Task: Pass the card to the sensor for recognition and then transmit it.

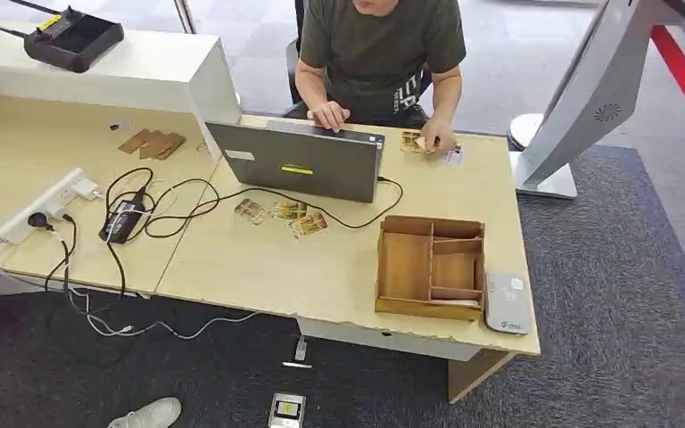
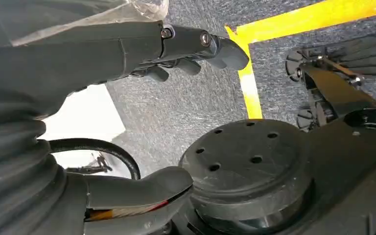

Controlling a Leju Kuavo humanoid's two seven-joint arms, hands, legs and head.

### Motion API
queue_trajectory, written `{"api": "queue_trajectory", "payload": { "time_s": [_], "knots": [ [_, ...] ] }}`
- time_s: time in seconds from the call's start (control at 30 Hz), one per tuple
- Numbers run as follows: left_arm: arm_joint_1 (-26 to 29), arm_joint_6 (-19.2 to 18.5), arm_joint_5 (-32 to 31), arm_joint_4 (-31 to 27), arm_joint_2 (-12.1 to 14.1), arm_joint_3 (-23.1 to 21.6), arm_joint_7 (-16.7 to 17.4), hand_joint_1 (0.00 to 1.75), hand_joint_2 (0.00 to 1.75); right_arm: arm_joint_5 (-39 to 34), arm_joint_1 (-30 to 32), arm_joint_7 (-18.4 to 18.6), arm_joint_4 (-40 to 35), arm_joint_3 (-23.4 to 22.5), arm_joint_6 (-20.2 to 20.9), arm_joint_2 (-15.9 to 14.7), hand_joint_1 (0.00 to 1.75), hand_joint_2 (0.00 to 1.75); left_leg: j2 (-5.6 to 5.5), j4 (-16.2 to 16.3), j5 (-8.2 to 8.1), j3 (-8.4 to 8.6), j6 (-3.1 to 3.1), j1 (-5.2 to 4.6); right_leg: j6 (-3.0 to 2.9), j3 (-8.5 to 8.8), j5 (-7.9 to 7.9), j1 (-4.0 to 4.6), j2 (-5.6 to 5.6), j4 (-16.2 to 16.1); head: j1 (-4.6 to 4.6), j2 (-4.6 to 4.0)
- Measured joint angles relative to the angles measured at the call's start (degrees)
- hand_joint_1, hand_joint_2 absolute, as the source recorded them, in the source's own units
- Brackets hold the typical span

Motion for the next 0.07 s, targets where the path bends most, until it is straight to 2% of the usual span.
{"api": "queue_trajectory", "payload": {
  "time_s": [0.07],
  "knots": [
    [-0.3, 0.1, 0.9, 0.1, 0.0, -0.3, -0.5, 0.00, 1.75, 1.8, 0.0, -3.8, 1.4, -0.9, 0.5, 0.3, 0.00, 1.75, 0.02, 0.0, 0.01, 0.04, 0.00, -0.01, 0.00, 0.04, 0.01, -0.01, 0.01, 0.0, 0.02, 0.00]
  ]
}}
